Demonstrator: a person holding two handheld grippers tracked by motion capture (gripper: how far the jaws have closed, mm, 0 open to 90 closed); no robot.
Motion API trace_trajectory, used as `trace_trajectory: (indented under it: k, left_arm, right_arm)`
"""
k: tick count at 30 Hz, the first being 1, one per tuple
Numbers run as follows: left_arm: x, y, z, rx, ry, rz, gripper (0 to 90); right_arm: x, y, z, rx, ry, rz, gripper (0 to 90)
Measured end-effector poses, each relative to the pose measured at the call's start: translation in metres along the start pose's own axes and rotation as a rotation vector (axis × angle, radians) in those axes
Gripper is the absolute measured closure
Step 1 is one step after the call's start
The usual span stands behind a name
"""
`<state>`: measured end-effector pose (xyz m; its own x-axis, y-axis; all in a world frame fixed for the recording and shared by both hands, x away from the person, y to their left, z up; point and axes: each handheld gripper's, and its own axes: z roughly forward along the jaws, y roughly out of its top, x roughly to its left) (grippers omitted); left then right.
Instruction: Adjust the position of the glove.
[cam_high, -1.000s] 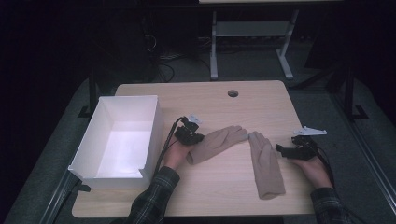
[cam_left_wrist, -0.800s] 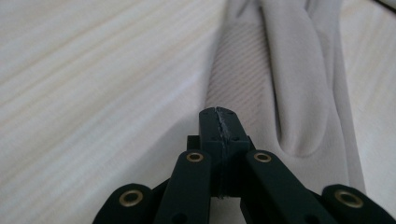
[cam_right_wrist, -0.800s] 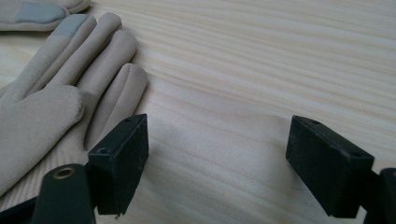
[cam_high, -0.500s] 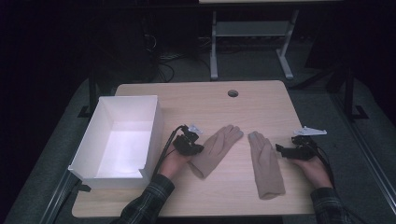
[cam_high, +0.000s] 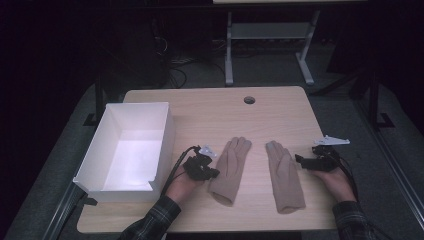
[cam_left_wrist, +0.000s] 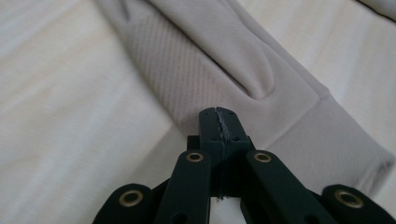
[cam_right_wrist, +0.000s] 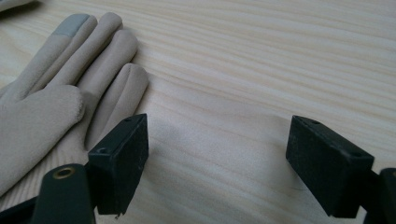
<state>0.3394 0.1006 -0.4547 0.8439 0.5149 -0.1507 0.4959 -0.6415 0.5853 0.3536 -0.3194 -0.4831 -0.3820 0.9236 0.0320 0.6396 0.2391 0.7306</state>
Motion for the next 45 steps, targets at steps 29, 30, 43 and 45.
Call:
trace_trajectory:
  k: [29,30,43,45]
  left_arm:
    - [0.021,0.016,0.015,-0.067,0.067,-0.072,67.9]
    - [0.021,0.016,0.015,-0.067,0.067,-0.072,72.0]
    - [0.019,0.016,0.017,-0.067,0.053,-0.061,83.5]
    - [0.019,0.016,0.017,-0.072,0.052,-0.067,83.5]
  right_arm:
    - [0.001,0.000,0.000,0.003,0.003,-0.007,19.7]
    - [0.001,0.000,0.000,0.003,0.003,-0.007,19.7]
    - [0.006,0.003,-0.025,-0.025,0.094,0.009,62.2]
    - [0.011,0.002,-0.031,-0.012,0.130,-0.008,75.1]
